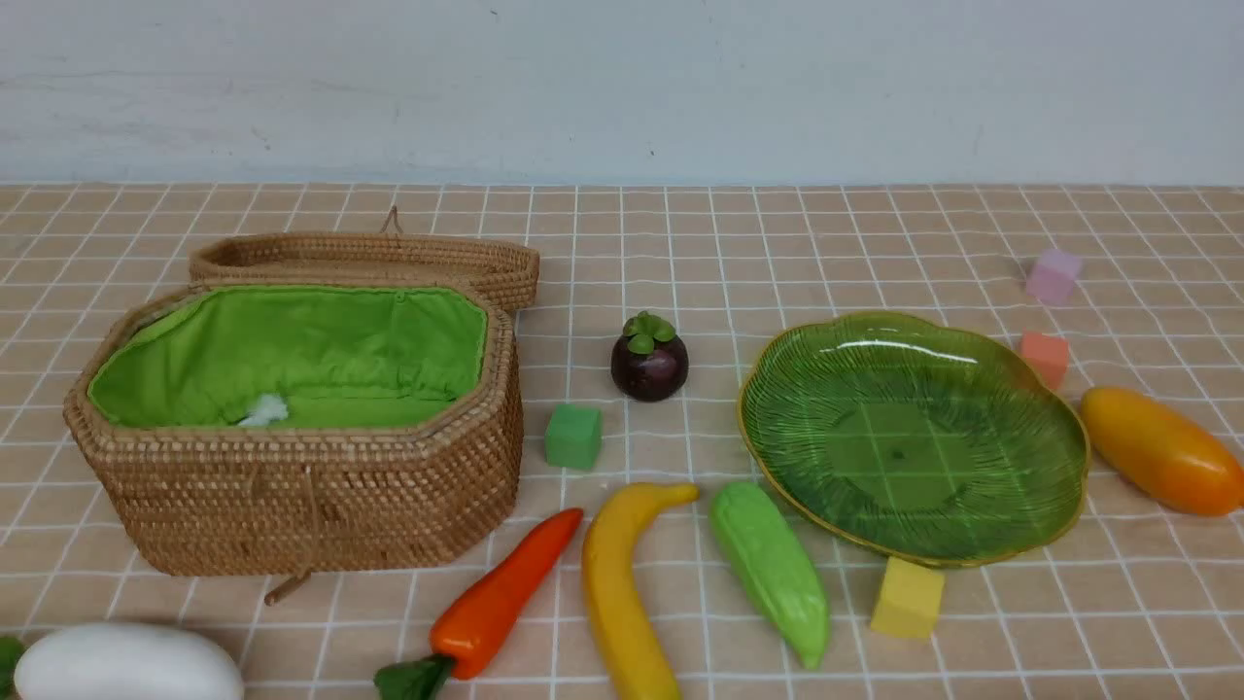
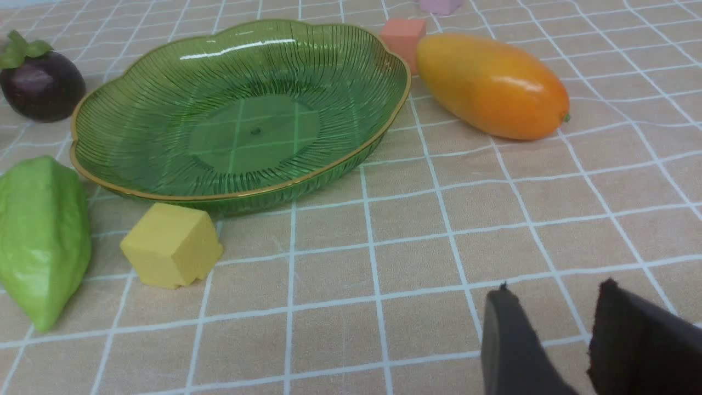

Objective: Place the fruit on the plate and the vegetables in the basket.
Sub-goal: Take a daikon with your left arm and place it on the basket on the left.

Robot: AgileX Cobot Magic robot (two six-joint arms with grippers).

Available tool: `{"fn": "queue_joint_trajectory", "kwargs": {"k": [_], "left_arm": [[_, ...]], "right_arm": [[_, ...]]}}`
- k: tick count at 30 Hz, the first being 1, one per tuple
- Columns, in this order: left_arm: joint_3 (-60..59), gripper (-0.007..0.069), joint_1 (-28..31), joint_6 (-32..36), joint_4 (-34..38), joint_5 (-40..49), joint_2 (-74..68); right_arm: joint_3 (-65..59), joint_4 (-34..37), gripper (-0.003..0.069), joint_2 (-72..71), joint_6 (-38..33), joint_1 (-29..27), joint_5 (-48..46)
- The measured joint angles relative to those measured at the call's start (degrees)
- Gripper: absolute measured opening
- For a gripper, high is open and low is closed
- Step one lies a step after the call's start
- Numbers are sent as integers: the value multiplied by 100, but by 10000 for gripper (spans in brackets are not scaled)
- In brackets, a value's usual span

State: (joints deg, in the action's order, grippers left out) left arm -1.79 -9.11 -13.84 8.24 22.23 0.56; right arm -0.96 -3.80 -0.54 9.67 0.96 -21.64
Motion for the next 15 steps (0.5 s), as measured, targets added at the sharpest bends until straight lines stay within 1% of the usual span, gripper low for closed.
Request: {"fn": "queue_joint_trajectory", "kwargs": {"k": [12, 14, 15], "left_arm": [[0, 239, 0, 0, 0, -6, 0], [0, 239, 0, 0, 0, -65, 0], [0, 239, 0, -71, 142, -321, 0]], "right_arm": [[0, 0, 242, 0, 0, 0, 0], [0, 0, 242, 0, 0, 0, 0], [0, 0, 242, 0, 0, 0, 0]]}}
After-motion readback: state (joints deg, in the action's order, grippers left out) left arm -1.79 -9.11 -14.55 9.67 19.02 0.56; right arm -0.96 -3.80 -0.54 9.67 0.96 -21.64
